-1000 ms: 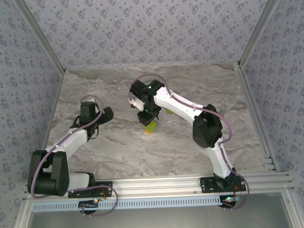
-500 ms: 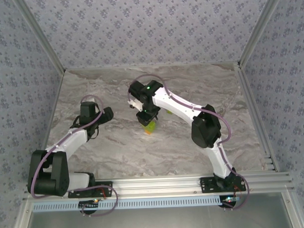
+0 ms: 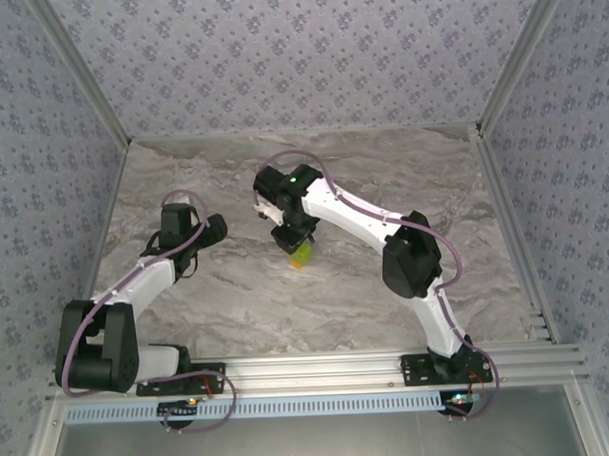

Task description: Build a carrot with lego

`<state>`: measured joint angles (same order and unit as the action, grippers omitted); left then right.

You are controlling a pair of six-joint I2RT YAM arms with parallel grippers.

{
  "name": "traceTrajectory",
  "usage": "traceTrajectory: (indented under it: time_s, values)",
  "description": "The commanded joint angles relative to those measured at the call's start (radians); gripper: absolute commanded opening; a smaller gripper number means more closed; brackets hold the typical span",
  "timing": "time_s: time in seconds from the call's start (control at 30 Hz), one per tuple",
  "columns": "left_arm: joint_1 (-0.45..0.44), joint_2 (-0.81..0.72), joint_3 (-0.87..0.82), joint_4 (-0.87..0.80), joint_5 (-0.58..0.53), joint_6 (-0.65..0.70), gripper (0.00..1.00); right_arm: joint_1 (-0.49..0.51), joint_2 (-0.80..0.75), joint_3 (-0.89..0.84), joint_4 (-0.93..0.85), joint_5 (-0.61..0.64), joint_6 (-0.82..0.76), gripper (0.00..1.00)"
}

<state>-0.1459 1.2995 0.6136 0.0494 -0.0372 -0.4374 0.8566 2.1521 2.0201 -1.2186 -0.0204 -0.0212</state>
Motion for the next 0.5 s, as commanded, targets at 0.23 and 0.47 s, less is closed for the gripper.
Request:
traceTrajectory:
  time_s: [0.23, 0.47]
  values:
    - [0.003, -0.008, 0.005, 0.010, 0.012, 0.012, 0.91, -0.032, 0.107, -0.034, -0.022, -0.065, 0.160, 0.34]
    - [0.003, -0.011, 0.004, 0.012, 0.013, 0.012, 0.91, -0.041, 0.115, -0.047, -0.012, -0.067, 0.205, 0.34]
